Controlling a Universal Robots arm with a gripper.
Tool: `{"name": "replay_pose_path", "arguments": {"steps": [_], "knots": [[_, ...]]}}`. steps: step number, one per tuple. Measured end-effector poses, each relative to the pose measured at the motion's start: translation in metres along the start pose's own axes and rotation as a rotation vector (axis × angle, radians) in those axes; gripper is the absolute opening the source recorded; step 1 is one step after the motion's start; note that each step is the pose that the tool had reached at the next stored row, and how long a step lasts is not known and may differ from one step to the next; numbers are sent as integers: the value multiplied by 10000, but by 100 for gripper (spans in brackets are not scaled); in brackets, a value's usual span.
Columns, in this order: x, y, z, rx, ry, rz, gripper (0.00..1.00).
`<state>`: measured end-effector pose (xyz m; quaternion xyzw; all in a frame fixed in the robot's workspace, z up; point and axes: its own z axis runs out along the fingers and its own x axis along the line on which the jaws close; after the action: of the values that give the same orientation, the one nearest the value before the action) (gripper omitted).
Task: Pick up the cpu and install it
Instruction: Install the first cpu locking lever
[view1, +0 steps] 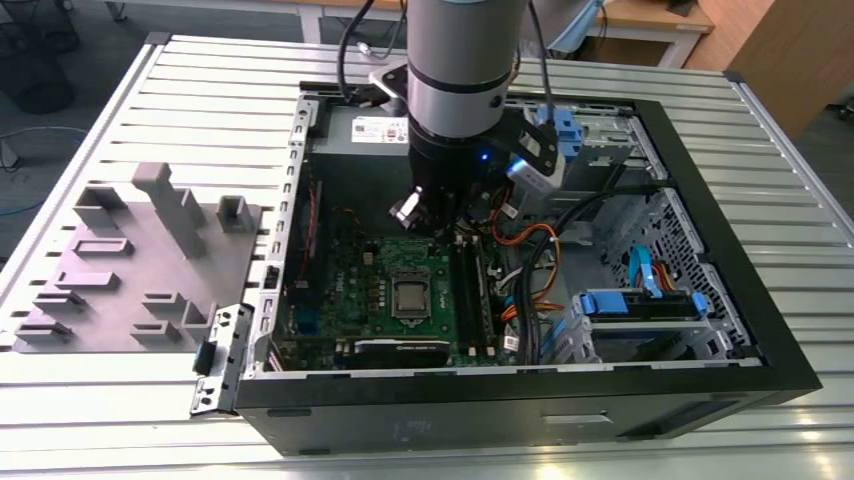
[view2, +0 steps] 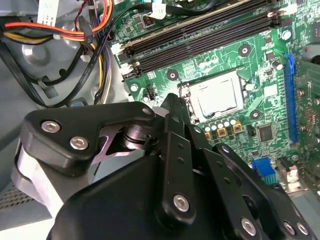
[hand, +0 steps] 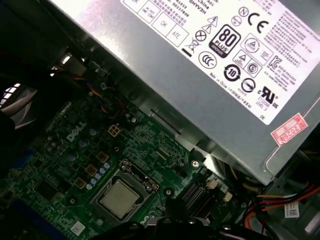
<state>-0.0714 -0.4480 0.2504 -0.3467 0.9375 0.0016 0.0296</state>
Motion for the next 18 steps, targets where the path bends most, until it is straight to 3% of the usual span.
{"name": "replay_pose_path", "arguments": {"steps": [11,18], "knots": [[16,-18,8,7,55,-752,11],[41,-47,19,-25,81,-1087,11]]}}
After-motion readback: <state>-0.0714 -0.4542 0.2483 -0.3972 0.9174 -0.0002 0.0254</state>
